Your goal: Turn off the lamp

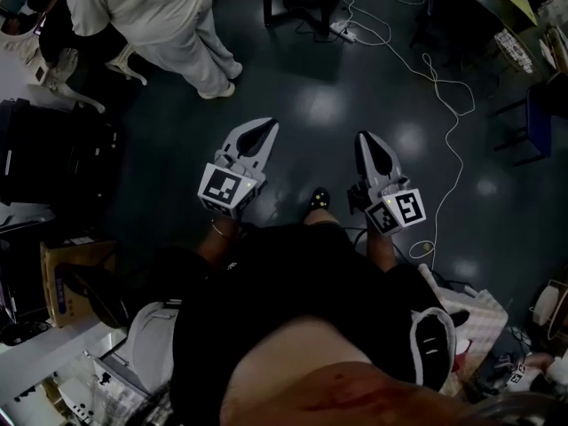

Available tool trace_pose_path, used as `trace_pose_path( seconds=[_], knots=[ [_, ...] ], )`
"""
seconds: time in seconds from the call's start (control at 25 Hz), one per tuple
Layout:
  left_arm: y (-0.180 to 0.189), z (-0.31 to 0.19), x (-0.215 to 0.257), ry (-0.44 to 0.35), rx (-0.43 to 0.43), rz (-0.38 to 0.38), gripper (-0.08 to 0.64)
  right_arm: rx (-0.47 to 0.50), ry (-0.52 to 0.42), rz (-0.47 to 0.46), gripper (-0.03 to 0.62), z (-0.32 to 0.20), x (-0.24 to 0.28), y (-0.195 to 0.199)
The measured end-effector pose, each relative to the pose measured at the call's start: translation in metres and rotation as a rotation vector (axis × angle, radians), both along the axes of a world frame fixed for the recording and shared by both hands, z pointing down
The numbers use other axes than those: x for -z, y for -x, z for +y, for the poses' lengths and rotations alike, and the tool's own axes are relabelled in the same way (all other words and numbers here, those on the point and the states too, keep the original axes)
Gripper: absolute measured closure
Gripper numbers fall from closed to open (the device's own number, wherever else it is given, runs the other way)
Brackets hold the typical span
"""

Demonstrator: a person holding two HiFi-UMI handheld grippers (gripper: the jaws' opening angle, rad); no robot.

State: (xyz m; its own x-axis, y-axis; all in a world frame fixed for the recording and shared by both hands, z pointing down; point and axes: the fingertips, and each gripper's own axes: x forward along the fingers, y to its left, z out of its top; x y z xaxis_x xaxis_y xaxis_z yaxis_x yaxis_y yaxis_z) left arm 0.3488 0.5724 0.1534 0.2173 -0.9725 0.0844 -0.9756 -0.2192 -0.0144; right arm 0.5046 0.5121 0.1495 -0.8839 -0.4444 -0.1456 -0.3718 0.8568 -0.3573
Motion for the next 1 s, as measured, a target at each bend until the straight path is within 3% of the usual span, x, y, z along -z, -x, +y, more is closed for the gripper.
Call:
trace_pose_path(
  seconds=[0.32, 0.44, 0.6, 0.76, 0.88, 1.0],
  knots=[
    [-0.014, -0.081, 0.009, -0.014, -0.001, 0.008, 0.554, 0.025, -0.019, -0.018, 0.591, -0.074, 0.017, -0.009],
    [-0.028, -0.103, 0.013, -0.023, -0.007, 0.022, 0.554, 0.026, -0.023, 0.017, 0.591, -0.102, 0.008, -0.02],
    [-0.016, -0.105, 0.008, -0.001, 0.045, -0.053, 0.554, 0.046, -0.016, 0.022, 0.591, -0.119, 0.005, -0.015],
    [0.004, -0.101, 0.01, -0.004, 0.113, 0.036, 0.554, 0.095, 0.008, -0.034, 0.591, -0.119, 0.009, 0.003],
    [0.01, -0.099, 0.005, 0.015, 0.129, 0.006, 0.554, 0.126, 0.024, -0.037, 0.591, -0.117, 0.006, 0.014],
    [0.014, -0.106, 0.0, 0.026, 0.125, 0.028, 0.554, 0.119, 0.013, -0.021, 0.591, -0.126, 0.004, 0.019]
  ],
)
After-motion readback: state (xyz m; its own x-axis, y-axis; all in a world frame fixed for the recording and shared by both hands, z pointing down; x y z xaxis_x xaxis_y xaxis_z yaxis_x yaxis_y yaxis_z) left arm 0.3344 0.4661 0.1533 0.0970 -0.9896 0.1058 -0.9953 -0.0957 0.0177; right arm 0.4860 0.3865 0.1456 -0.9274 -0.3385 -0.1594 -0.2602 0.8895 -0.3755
